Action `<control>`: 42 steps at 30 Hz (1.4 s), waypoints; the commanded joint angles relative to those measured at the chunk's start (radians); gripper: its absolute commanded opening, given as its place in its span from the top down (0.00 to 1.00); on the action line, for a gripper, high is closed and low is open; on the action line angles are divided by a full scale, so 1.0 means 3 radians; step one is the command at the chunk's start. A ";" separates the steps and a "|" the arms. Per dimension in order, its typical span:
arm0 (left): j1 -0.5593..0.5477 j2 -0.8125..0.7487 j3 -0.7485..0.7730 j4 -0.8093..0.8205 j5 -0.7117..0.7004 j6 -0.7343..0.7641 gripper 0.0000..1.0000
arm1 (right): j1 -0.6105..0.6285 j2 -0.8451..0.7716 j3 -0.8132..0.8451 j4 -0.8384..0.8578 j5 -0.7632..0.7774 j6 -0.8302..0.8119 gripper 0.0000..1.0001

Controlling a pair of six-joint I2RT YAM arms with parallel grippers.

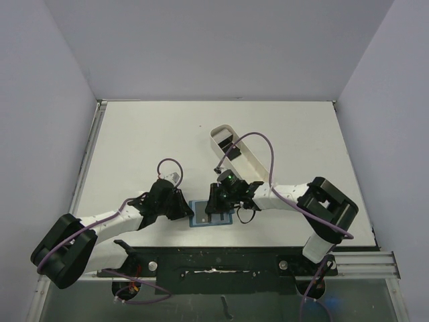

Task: Put the credit cards into the card holder
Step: Insert the credit card into the card holder, then pick up the credit card from the storage box.

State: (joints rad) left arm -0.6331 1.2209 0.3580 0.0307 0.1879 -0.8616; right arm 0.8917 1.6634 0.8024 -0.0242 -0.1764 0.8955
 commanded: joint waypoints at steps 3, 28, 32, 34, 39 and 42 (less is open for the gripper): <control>-0.0011 -0.0030 0.0112 0.0021 -0.0022 0.0003 0.89 | 0.0035 0.0036 0.0118 0.0072 -0.0047 -0.0091 0.76; 0.0006 -0.0401 0.0737 -0.0761 -0.0373 0.0199 0.52 | -0.0508 -0.0687 0.0779 -0.0914 0.0601 -0.1208 0.66; 0.0005 -0.0512 0.0872 -0.0939 -0.0445 0.0384 0.47 | -0.0709 -0.0599 0.1185 -0.1135 0.0909 -0.1587 0.66; 0.0007 -0.0548 0.0974 -0.1111 -0.0503 0.0506 0.41 | -0.0839 -0.0493 0.1388 -0.1254 0.1076 -0.1635 0.66; 0.0004 -0.0638 0.1228 -0.1421 -0.0576 0.0735 0.23 | -0.1119 -0.0173 0.1757 -0.1282 0.1120 -0.1932 0.67; 0.0007 -0.0698 0.1408 -0.1589 -0.0424 0.0831 0.23 | -0.1273 -0.0024 0.1914 -0.1270 0.1166 -0.2031 0.67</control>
State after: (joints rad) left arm -0.6331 1.0515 0.6876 -0.3710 0.0402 -0.6857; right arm 0.5560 1.6035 1.3117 -0.3843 0.1177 0.3756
